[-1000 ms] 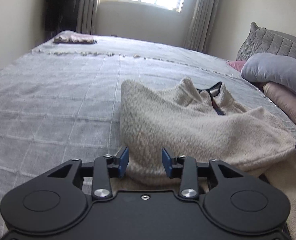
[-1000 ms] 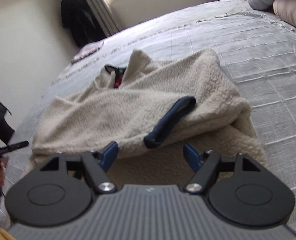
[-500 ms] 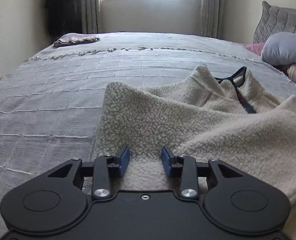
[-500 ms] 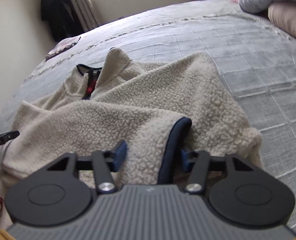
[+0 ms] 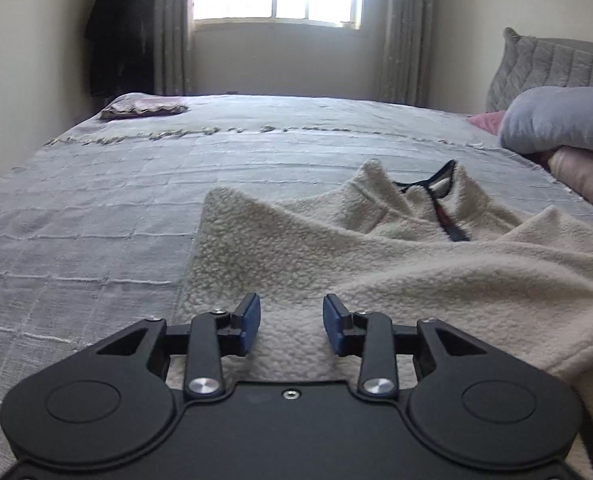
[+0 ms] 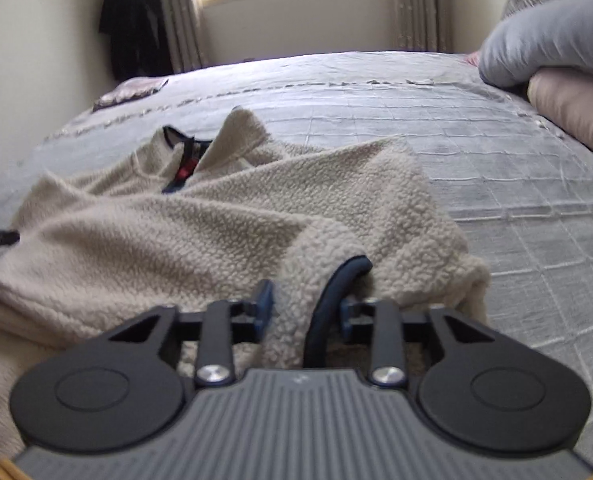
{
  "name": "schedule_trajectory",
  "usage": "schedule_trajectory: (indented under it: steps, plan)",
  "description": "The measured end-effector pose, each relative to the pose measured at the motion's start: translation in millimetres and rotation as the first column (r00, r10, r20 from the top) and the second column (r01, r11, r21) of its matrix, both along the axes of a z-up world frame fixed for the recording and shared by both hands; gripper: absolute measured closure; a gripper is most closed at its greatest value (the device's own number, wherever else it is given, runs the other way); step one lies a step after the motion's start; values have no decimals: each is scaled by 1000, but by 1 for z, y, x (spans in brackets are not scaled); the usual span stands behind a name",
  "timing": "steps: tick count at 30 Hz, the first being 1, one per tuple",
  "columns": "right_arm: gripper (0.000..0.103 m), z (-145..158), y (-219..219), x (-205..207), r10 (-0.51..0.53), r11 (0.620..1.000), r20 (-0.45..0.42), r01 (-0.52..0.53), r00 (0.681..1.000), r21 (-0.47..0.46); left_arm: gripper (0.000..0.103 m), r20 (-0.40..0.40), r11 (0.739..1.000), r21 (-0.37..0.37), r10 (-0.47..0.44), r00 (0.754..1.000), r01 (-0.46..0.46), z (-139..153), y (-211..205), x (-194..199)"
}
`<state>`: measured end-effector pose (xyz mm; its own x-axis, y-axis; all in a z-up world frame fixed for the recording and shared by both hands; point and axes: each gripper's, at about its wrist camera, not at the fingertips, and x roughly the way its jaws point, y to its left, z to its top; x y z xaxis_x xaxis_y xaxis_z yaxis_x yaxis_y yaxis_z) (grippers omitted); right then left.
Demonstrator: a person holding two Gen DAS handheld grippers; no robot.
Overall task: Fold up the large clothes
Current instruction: 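Release the fleece with the right gripper and withdraw both tools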
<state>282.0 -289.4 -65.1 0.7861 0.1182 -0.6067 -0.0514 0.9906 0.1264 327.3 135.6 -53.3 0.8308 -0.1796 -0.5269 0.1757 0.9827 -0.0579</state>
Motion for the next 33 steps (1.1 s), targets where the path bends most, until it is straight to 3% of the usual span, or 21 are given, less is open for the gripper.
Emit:
schedule_trajectory:
  steps: [3,6,10,14,16,17,19,22,25,26,28,31,33]
  plan:
    - [57,22,-3,-16,-43,998,93,47,995,-36,66,28,995,21,-102,994,101,13,-24,-11]
    - [56,40,9,-13,4,999,129,1,992,-35,66,29,980,11,-198,980,198,18,-60,-11]
    - [56,36,47,6,143,989,103,-139,984,-40,66,12,962,-8,-275,962,275,9,-104,0]
    - [56,8,68,38,153,987,14,-152,988,-60,66,-50,954,-6,-299,953,299,-8,-137,24]
    - [57,-10,62,44,136,985,-10,-136,991,-108,65,-57,944,35,-326,944,328,-23,-141,26]
    - [57,-15,53,42,151,985,6,-150,989,-84,65,-39,940,40,-338,940,340,-26,-139,22]
    - [57,-18,34,33,146,989,12,-145,989,-19,65,-35,940,-4,-340,940,340,-27,-129,16]
    - [57,-14,18,17,151,988,17,-151,988,-18,65,-42,937,-65,-346,937,343,-22,-109,-1]
    - [55,-2,9,-3,171,985,5,-171,985,-11,65,-44,938,-52,-344,938,342,-6,-94,-27]
    - [54,4,7,-11,174,985,3,-174,985,-4,63,-48,941,-53,-336,941,334,1,-88,-39]
    - [40,19,3,-32,181,983,9,-181,983,19,45,-61,951,-56,-308,949,305,16,-75,-59]
    - [29,39,-4,-63,194,980,17,-195,981,43,22,-78,967,-59,-253,964,249,37,-53,-93]
    - [19,50,-8,-84,202,978,19,-203,979,43,12,-99,974,-70,-220,970,214,47,-37,-115]
